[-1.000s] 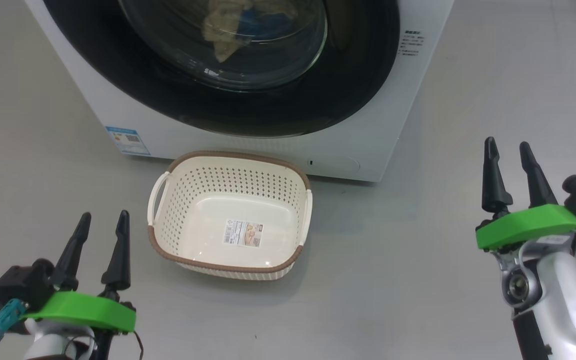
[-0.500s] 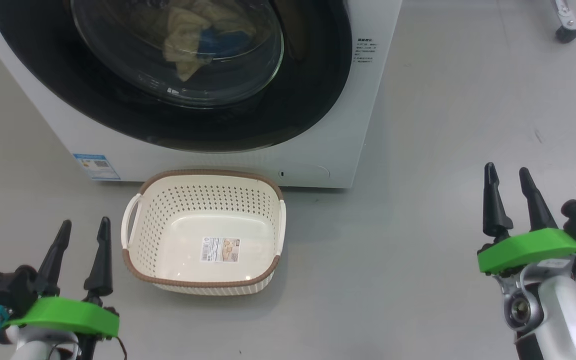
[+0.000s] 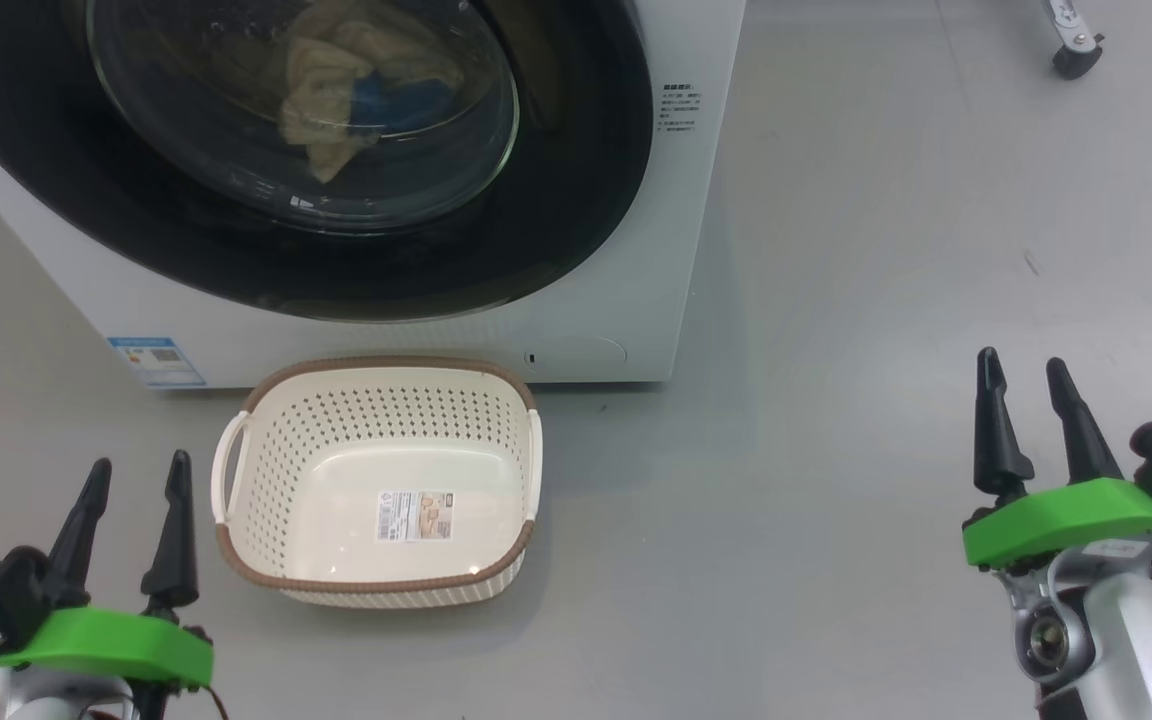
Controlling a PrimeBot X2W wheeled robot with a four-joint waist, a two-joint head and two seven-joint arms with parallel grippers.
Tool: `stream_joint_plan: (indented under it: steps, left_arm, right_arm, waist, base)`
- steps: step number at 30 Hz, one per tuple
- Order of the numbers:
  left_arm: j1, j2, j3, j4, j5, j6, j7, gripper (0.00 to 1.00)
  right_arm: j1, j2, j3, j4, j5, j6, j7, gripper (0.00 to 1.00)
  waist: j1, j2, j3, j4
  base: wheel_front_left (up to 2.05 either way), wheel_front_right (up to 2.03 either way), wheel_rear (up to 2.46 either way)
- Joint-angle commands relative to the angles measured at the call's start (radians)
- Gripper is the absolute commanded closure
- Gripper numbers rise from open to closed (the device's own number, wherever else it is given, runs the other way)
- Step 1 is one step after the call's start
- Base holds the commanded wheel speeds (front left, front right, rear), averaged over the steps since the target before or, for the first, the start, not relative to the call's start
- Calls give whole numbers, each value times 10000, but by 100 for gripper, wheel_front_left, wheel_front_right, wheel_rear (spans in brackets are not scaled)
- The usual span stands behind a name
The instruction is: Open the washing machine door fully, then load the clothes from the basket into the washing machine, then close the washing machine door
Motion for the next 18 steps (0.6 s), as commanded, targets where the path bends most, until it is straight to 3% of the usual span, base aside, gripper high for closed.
stream_joint_plan:
  steps: [1, 18]
  left_arm:
    - [-266, 378, 497, -236, 127, 4, -95, 0]
    - [-263, 261, 568, -96, 233, 4, -95, 0]
  right_arm:
    - [-139, -151, 141, -381, -1, -29, -53, 0]
    - [-119, -172, 198, -320, -47, -29, -53, 0]
  waist:
    - [0, 0, 5, -27]
    - [0, 0, -93, -66]
  base:
    - [0, 0, 0]
    - [0, 0, 0]
